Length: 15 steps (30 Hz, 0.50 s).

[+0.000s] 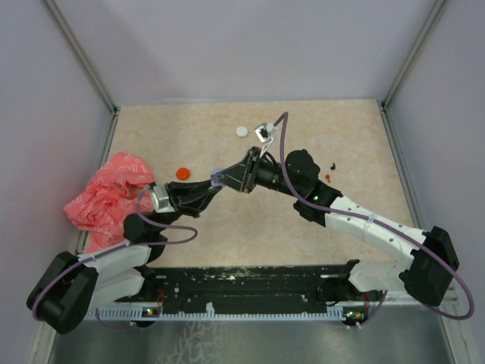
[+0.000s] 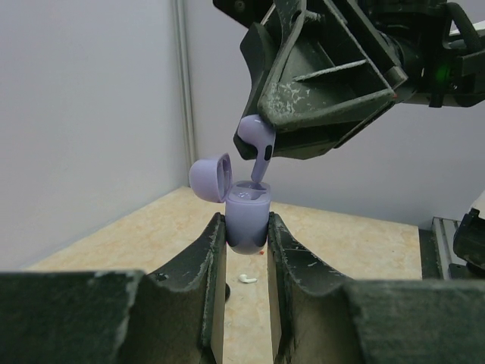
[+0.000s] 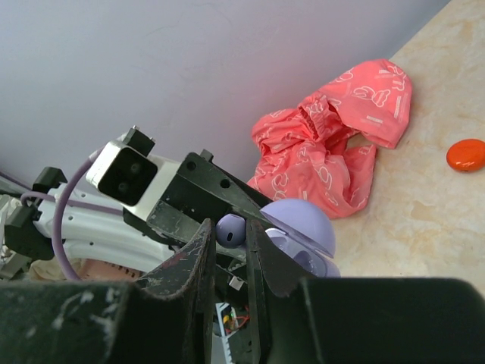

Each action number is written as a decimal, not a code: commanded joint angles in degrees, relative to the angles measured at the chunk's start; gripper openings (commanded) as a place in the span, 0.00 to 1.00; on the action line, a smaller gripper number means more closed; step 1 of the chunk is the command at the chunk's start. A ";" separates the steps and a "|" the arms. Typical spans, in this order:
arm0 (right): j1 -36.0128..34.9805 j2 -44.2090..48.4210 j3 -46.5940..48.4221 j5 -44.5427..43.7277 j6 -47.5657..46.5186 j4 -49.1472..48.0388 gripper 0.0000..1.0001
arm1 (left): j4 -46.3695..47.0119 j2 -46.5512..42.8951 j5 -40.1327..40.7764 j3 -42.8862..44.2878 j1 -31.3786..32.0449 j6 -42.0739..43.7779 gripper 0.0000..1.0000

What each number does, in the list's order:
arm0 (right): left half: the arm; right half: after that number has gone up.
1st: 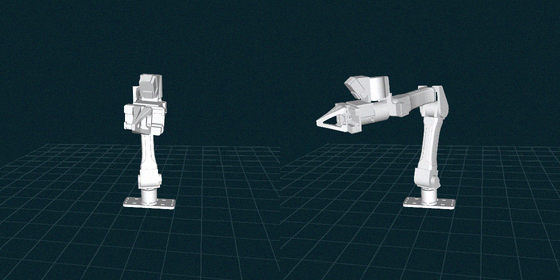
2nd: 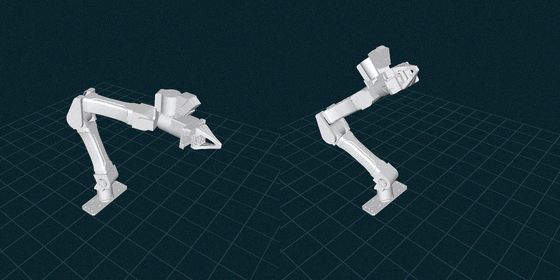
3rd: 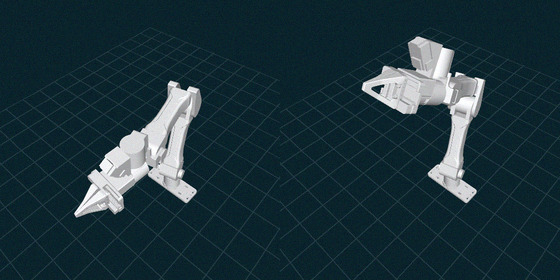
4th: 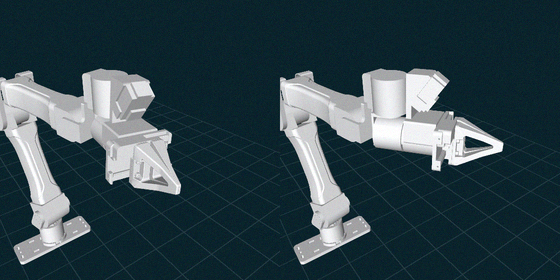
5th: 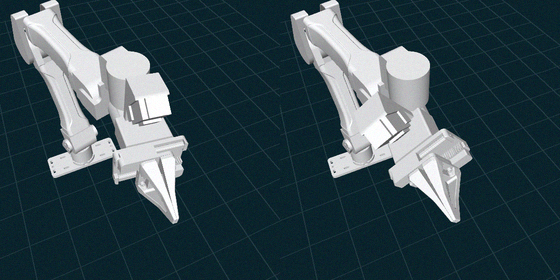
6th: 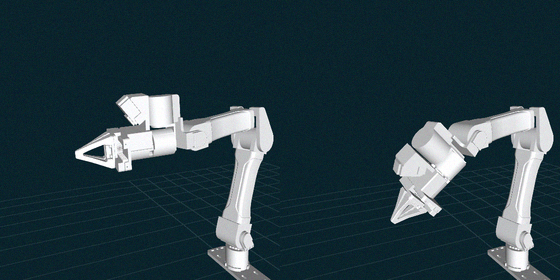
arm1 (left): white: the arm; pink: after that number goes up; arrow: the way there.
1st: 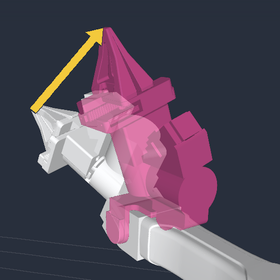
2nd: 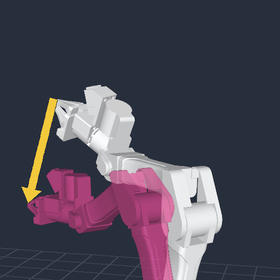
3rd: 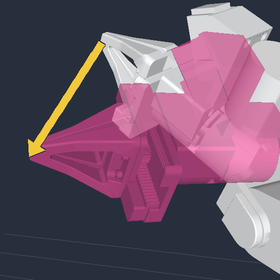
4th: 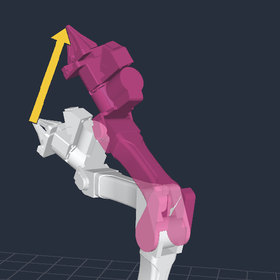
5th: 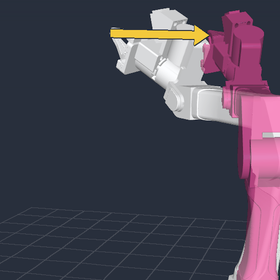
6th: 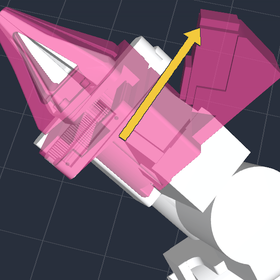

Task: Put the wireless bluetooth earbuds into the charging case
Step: Place the earbud in the charging case.

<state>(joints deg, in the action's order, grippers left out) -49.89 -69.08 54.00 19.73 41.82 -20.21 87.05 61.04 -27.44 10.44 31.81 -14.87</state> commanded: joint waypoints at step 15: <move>-0.37 -1.26 0.21 1.04 3.11 -3.55 0.09 | 15.52 -3.11 -0.76 1.16 -0.02 -0.99 0.00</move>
<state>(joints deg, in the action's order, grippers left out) -49.89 -69.87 53.63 20.32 43.94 -21.04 87.02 59.13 -27.75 10.44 31.79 -15.22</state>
